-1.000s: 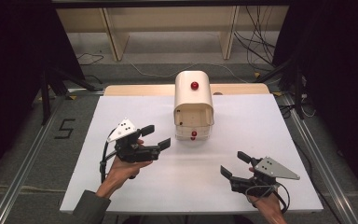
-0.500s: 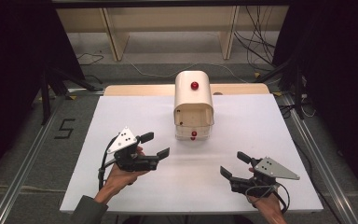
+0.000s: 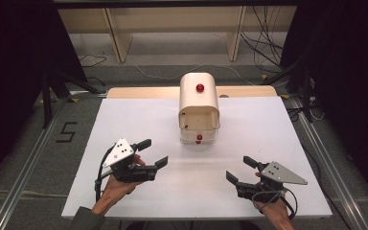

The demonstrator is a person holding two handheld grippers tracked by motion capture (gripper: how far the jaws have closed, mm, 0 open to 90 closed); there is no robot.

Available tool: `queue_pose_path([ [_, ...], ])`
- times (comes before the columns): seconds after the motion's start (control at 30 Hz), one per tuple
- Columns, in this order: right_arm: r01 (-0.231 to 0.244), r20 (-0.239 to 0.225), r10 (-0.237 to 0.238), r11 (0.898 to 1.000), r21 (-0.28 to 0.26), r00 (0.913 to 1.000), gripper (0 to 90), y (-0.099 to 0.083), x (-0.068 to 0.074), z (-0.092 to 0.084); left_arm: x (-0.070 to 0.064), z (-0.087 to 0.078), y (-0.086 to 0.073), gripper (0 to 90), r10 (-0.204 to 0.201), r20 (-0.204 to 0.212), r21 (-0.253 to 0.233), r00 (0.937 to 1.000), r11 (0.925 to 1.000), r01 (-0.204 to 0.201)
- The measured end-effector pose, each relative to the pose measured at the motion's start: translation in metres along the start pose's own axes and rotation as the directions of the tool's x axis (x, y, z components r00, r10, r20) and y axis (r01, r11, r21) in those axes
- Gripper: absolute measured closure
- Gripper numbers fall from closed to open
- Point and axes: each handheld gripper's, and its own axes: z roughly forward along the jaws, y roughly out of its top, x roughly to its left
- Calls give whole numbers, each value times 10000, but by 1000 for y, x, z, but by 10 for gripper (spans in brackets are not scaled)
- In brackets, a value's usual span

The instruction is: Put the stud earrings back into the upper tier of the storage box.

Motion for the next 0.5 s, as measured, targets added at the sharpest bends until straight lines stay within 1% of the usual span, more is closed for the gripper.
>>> queue_pose_path([
  [0.17, -11, -20, 11, 10000, 0, 10000, 184, 0, 0, 0, 1, -3, -3, 156, -64, -69, -2, 10000, 10000, 64],
  [0.3, -4, -30, 4, 10000, 20, 10000, 184, 0, 0, 0, 2, -6, -7, 156, -38, -112, 70, 9999, 10000, 39],
  [0.5, 25, -30, -25, 10000, 39, 10000, 184, -1, 0, 0, 3, -11, -16, 156, 247, -289, 330, 9993, 9992, -238],
])
